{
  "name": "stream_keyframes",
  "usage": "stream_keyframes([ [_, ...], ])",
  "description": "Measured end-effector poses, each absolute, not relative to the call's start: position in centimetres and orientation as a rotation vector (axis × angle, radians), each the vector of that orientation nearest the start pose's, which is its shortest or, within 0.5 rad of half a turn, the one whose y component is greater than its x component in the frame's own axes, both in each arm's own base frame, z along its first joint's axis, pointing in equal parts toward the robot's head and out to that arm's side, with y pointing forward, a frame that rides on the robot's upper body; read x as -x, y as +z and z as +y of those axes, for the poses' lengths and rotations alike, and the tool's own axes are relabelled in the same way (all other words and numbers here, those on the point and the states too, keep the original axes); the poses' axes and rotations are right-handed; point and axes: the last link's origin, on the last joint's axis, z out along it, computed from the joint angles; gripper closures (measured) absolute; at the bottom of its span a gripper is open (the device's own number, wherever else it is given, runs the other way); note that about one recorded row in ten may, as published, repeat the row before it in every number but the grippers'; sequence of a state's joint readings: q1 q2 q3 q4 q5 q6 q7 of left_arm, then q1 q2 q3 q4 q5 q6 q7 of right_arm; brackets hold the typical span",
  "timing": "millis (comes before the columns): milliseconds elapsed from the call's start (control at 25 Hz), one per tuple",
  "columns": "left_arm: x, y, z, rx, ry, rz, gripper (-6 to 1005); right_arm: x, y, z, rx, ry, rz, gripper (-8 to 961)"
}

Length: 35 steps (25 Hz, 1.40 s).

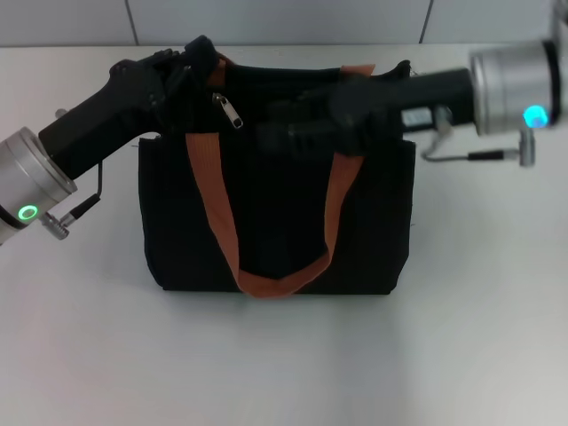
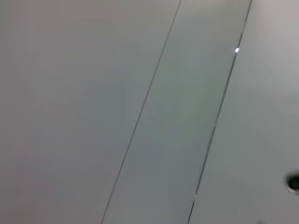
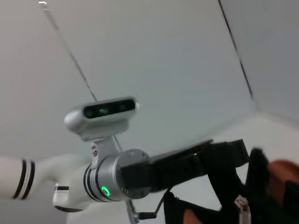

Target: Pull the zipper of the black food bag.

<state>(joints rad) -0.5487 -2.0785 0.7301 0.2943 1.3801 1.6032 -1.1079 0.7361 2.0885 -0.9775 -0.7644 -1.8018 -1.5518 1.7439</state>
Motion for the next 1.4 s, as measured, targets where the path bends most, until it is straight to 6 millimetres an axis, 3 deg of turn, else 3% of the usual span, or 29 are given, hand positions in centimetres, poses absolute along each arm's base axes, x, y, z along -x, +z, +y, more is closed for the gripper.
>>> stream_keyframes([
  [120, 22.6, -0.1, 33.4, 2.294, -1.422, -0.556, 918, -16.5, -1.3, 35.8, 2.810, 1.042, 0.416, 465],
  [320, 21.1, -0.8, 33.9, 2.362, -1.431, -0.520, 917, -17.7, -1.2, 35.2, 2.744, 1.089, 0.371, 469],
  [840, 19.4, -1.4, 35.5, 2.391, -1.415, -0.508, 916, -17.6, -2.2, 35.0, 2.787, 1.047, 0.410, 470],
  [1400, 19.0, -1.5, 36.2, 2.392, -1.392, -0.505, 914, -16.4, -2.2, 37.1, 2.755, 1.004, 0.556, 469],
])
